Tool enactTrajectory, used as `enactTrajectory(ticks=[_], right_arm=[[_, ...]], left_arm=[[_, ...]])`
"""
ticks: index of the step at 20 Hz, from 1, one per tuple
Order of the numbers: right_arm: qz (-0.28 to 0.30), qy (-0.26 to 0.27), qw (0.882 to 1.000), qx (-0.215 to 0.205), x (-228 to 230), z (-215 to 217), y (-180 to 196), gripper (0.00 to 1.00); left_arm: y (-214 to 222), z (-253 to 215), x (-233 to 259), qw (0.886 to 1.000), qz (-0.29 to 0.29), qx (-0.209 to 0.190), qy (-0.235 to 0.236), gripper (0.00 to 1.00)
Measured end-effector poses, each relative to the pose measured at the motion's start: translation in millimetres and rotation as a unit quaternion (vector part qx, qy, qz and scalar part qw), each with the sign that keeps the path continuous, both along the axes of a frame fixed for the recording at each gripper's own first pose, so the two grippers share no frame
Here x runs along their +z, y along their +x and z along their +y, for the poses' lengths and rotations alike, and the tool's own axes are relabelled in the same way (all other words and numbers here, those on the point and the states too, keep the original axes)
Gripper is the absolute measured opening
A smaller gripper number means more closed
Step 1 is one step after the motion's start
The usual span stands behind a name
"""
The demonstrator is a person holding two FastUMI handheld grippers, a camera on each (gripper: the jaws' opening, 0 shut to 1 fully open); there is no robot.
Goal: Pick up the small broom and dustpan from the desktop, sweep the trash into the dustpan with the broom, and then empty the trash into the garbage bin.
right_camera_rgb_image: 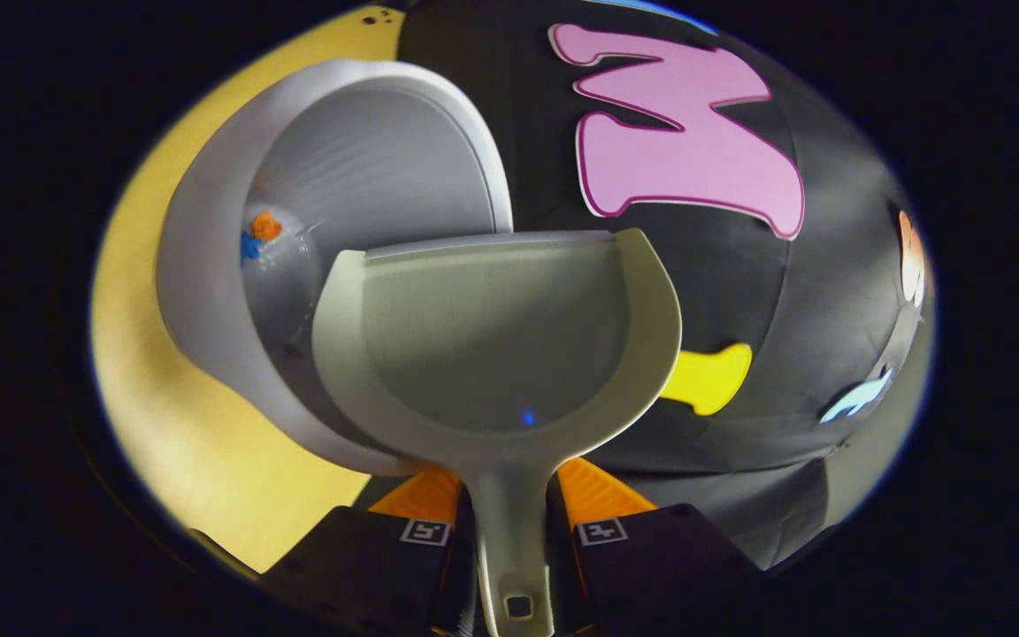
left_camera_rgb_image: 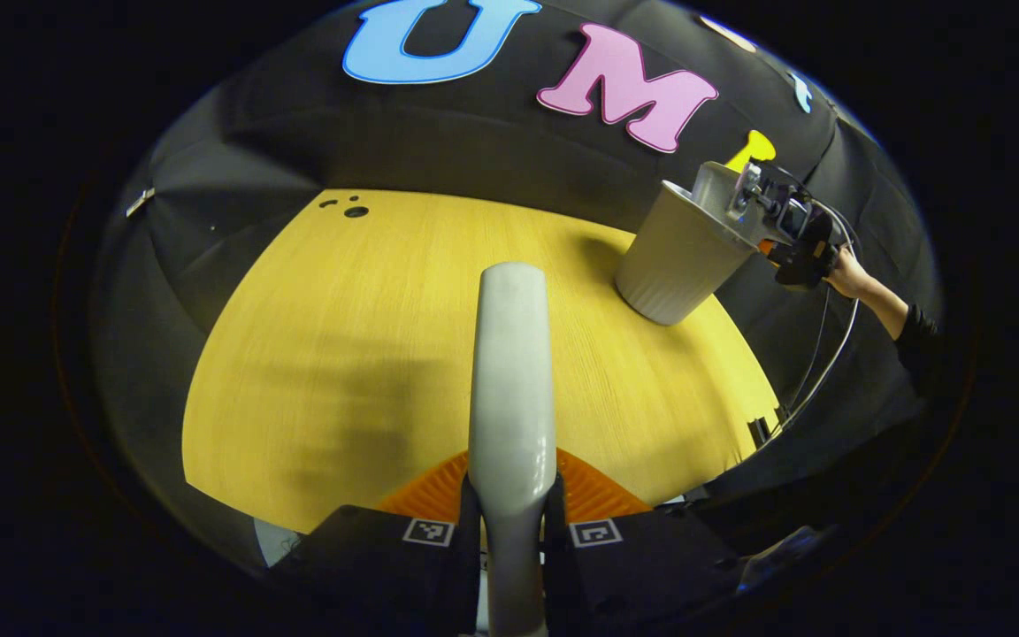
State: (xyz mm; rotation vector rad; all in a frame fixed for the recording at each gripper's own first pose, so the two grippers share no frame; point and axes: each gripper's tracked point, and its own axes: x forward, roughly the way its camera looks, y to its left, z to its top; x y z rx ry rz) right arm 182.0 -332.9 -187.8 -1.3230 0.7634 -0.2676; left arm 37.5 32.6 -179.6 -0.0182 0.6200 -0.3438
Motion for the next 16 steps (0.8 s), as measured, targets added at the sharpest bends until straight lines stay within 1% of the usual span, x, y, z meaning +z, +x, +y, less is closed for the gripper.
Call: enactTrajectory(ticks=[1, 2, 4, 5, 6, 7, 8, 9, 10, 12, 15, 16], right_arm=[[-0.005, 0.025, 1.0, -0.013, 1.8, 1.1, -0.3, 0.37], [-0.011, 0.046, 0.999, -0.023, 6.5, 1.0, 0.8, 0.37], [-0.023, 0.09, 0.995, -0.044, 12.9, 4.2, -1.8, 0.37], [-0.029, 0.121, 0.991, -0.054, 15.1, 4.4, -1.8, 0.37], [-0.035, 0.146, 0.986, -0.065, 20.1, 5.1, -1.3, 0.4], [-0.043, 0.171, 0.981, -0.075, 26.4, 3.4, -0.7, 0.37], [-0.053, 0.194, 0.976, -0.082, 34.4, 3.8, -1.2, 0.37], [-0.063, 0.221, 0.969, -0.087, 43.0, 8.0, -0.4, 0.37], [-0.072, 0.257, 0.959, -0.095, 49.7, 13.2, -1.5, 0.37], [-0.093, 0.326, 0.935, -0.103, 58.4, 23.5, 7.5, 0.37], [-0.127, 0.398, 0.903, -0.097, 75.2, 39.7, 16.1, 0.37], [-0.134, 0.416, 0.894, -0.093, 78.9, 46.1, 20.4, 0.4]], left_arm=[[3.1, 1.4, 4.6, 1.0, -0.005, 0.005, -0.004, 0.33], [6.6, 4.1, 9.0, 1.0, -0.009, 0.009, -0.007, 0.34], [12.3, 11.5, 16.8, 1.0, -0.02, 0.02, -0.007, 0.33], [14.8, 17.6, 19.7, 0.999, -0.026, 0.026, -0.003, 0.33], [17.0, 23.7, 23.2, 0.999, -0.031, 0.033, -0.002, 0.33], [18.4, 27.2, 27.4, 0.999, -0.035, 0.04, -0.006, 0.33], [19.1, 30.7, 30.2, 0.998, -0.037, 0.045, -0.011, 0.33], [19.4, 35.3, 32.0, 0.998, -0.039, 0.052, -0.016, 0.33], [20.3, 40.4, 33.5, 0.997, -0.04, 0.058, -0.018, 0.31], [20.5, 50.5, 33.5, 0.996, -0.042, 0.071, -0.021, 0.33], [21.4, 63.5, 35.3, 0.994, -0.048, 0.09, -0.026, 0.33], [21.6, 65.7, 36.5, 0.994, -0.051, 0.093, -0.029, 0.31]])
